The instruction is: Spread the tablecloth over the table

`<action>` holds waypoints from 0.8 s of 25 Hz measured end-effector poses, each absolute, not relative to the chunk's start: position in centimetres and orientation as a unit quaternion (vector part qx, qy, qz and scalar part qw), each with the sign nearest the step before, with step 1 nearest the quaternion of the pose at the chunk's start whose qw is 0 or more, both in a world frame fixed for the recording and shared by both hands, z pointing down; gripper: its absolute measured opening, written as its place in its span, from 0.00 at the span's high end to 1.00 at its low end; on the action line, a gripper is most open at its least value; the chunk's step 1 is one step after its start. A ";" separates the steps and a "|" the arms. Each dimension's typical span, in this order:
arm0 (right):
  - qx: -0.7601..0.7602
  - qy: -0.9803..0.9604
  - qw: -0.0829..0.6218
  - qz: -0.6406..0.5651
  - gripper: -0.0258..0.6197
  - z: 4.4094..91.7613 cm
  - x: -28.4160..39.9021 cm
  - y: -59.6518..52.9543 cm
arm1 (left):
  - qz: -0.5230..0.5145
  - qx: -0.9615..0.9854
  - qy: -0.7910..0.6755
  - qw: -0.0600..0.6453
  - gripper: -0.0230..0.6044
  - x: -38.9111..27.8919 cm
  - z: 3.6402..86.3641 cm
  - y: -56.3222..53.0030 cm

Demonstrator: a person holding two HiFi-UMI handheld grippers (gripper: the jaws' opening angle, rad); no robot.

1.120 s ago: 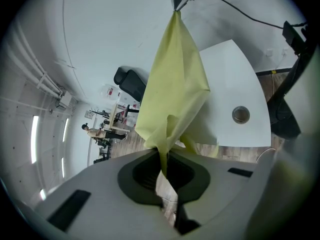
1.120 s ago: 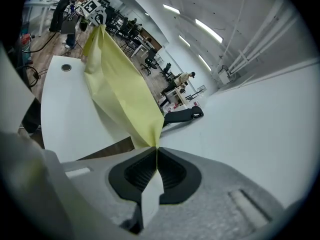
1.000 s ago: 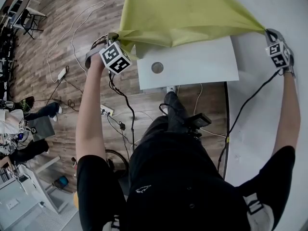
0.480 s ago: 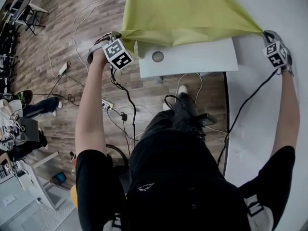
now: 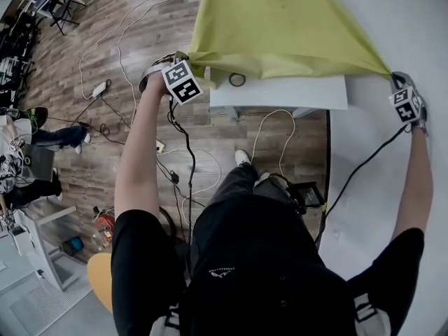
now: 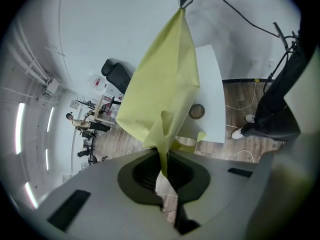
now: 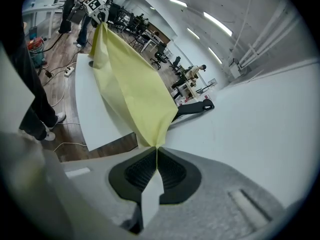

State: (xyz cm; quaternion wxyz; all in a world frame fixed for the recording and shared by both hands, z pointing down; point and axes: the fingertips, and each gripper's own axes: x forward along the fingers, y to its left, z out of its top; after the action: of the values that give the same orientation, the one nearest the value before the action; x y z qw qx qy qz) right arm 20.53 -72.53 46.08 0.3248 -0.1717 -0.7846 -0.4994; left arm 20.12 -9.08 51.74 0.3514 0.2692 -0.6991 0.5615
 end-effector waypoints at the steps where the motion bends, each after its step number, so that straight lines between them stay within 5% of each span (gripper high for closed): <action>1: -0.175 -0.784 0.328 -0.497 0.95 46.5 21.1 -72.7 | 0.559 0.272 -0.699 0.353 0.95 20.6 52.0 -9.2; 20: -0.202 -0.765 0.356 -0.497 0.94 51.0 29.8 -74.4 | 0.561 0.255 -0.680 0.398 0.95 30.4 54.9 -8.6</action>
State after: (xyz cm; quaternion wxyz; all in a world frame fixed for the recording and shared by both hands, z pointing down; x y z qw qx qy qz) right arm 29.84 -74.37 50.98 0.3556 -0.2022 -0.7650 -0.4975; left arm 30.36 -8.60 54.92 0.3979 0.2552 -0.6796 0.5610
